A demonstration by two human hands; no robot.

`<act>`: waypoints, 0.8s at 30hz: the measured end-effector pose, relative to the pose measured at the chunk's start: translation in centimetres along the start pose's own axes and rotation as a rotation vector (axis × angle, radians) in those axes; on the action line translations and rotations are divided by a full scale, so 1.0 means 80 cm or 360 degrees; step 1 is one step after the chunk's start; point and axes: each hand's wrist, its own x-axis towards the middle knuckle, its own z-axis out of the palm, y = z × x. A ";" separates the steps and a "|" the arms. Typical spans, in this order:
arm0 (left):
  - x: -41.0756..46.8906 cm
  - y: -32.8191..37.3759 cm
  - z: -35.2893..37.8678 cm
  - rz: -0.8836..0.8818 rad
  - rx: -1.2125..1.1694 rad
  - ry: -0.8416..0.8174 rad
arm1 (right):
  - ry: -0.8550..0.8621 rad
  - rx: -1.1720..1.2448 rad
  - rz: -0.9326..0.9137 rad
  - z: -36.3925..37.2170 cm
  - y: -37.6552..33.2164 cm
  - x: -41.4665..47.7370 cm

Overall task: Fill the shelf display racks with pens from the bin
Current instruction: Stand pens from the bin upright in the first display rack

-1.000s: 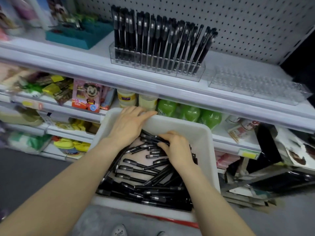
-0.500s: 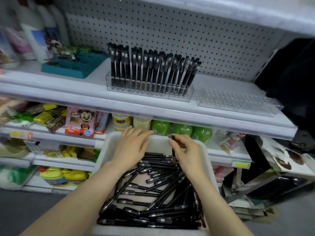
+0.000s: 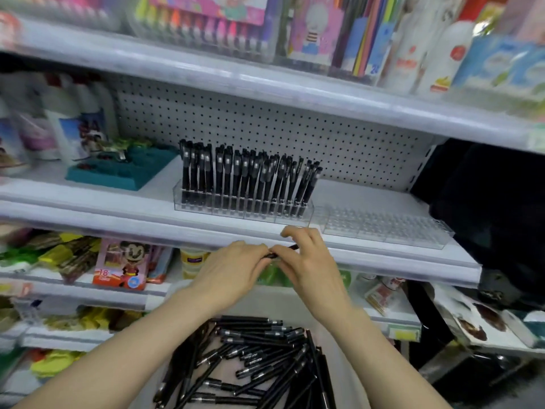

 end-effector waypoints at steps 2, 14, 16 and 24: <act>0.009 0.001 -0.012 0.0018 -0.0001 0.0010 | -0.0056 0.0053 0.0052 0.000 0.006 0.011; 0.080 -0.068 0.005 -0.0239 0.0203 0.0448 | 0.0343 0.0702 0.1030 -0.004 0.052 0.140; 0.081 -0.073 0.012 -0.0212 0.0225 0.0521 | 0.0324 0.0694 0.1046 0.009 0.050 0.151; 0.083 -0.076 0.022 -0.0178 0.0217 0.0664 | 0.0055 0.0406 0.1052 0.048 0.046 0.151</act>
